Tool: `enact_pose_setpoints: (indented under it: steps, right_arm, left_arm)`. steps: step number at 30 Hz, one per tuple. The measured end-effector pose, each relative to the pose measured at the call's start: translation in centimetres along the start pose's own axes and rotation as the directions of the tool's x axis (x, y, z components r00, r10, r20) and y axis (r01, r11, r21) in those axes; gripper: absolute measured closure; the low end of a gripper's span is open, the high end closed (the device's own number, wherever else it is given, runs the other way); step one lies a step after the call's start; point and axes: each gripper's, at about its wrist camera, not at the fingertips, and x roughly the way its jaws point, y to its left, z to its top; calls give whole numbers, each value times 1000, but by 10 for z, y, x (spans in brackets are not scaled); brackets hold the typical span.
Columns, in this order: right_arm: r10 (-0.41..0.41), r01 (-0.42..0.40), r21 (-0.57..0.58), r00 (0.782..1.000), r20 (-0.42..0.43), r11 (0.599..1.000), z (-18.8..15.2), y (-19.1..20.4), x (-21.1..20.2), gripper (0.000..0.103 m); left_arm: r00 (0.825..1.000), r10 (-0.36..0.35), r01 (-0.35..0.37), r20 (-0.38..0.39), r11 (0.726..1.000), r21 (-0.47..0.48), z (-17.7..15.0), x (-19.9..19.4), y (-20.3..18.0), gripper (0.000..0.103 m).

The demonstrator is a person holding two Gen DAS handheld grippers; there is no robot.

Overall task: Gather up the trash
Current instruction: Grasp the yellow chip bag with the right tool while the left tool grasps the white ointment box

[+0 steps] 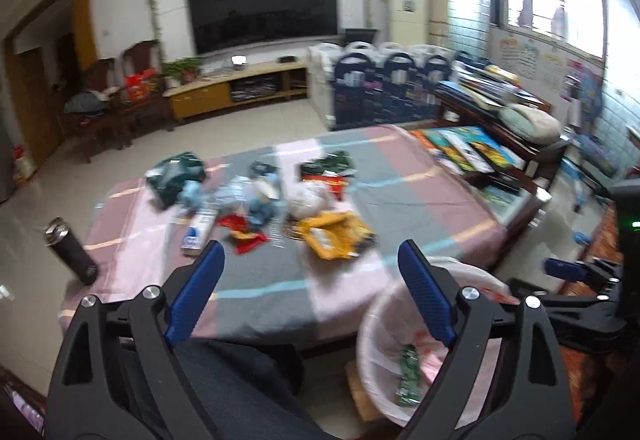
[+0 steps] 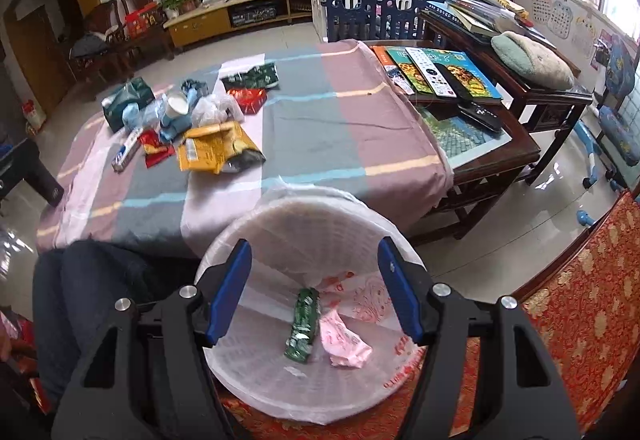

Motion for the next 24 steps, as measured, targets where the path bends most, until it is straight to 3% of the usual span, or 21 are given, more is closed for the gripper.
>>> enact_pose_setpoints:
  steps: [3, 6, 12, 19, 22, 24]
  right_arm:
    - [48, -49, 25, 999, 19, 998, 19, 9, 18, 38]
    - [55, -55, 4, 998, 12, 998, 44, 26, 56, 36]
    - [86, -88, -165, 996, -15, 982, 83, 103, 156, 33]
    - [19, -27, -239, 999, -34, 971, 108, 156, 232, 14]
    - [-30, 3, -273, 995, -94, 962, 111, 166, 258, 14]
    - [-21, -15, -271, 991, -129, 963, 108, 168, 267, 14]
  left_arm:
    - [996, 78, -82, -34, 988, -129, 1, 15, 51, 14]
    - [986, 142, -157, -82, 960, -231, -5, 29, 97, 14]
    - [964, 225, -256, -143, 930, -264, -21, 48, 138, 14]
    - [965, 213, -243, -155, 946, -215, -27, 69, 141, 13]
    - [962, 203, -240, -181, 947, -215, -30, 86, 145, 13]
    - [962, 188, -232, -201, 946, -228, -32, 98, 151, 13]
